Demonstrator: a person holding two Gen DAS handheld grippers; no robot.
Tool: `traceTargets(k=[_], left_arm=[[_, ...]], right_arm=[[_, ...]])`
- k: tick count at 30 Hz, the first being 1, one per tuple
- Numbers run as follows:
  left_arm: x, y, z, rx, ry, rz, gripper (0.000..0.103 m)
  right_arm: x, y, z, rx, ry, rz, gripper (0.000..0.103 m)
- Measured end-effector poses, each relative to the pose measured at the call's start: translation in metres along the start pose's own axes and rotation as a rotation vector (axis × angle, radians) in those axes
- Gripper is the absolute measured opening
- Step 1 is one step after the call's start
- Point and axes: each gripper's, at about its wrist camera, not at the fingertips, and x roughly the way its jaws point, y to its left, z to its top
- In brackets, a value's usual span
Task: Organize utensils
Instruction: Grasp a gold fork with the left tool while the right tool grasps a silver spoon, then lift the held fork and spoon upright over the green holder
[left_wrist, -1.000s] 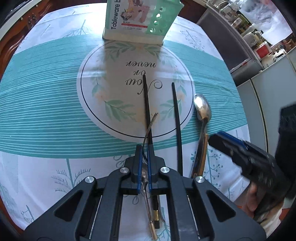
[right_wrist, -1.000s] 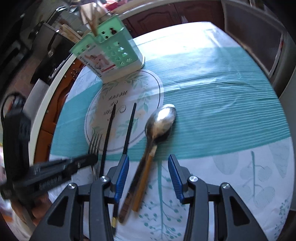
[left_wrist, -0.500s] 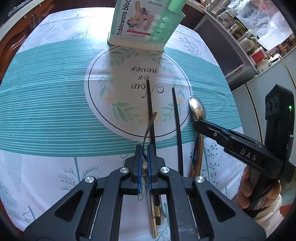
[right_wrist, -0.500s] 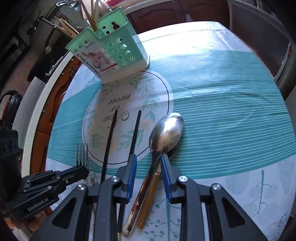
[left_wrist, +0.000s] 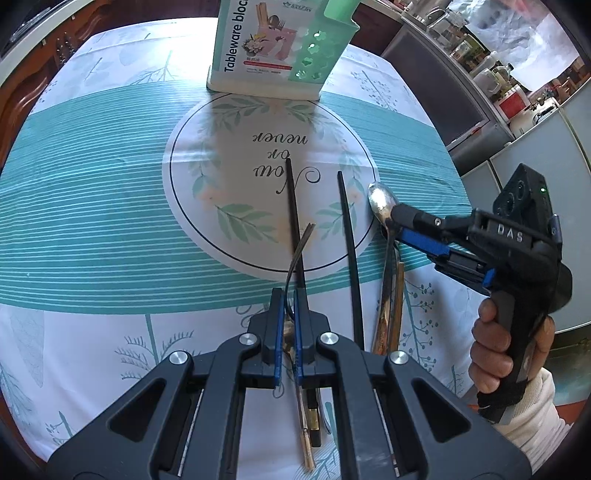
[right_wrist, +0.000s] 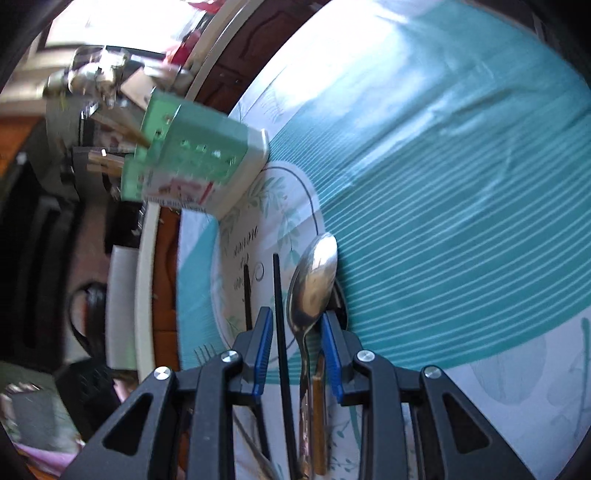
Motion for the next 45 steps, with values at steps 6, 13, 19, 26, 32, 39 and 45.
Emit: traceTargets(k=[6,13,19,26,32,39,45], left_arm=[[0.007,-0.004,0.004,0.005,0.017,0.013,0.003],[0.006,-0.008,0.01,0.015,0.007,0.025,0.003],[0.002,-0.007,0.014,0.02,-0.003,0.042,0.0],[-0.003,-0.003,0.02,0.007,0.001,0.019,0.0],[0.006,-0.004,0.024,0.017,0.043,0.025,0.022],[0.018,-0.014,0.027,0.08,0.065,0.073,0.022],[0.033,-0.024,0.029,0.153,0.121,0.112,0.004]], right_arm=[[0.006,-0.011,0.007,0.058,0.0,0.103,0.027],[0.018,-0.009,0.015,0.063,0.022,0.121,0.011],[0.014,0.009,0.011,-0.037,0.019,0.113,0.002],[0.011,0.011,0.002,-0.085,0.027,0.09,0.002],[0.011,0.01,-0.002,-0.092,0.034,0.093,0.002],[0.014,0.015,-0.005,-0.108,0.042,0.091,0.002],[0.015,0.017,-0.007,-0.128,0.045,0.083,0.002]])
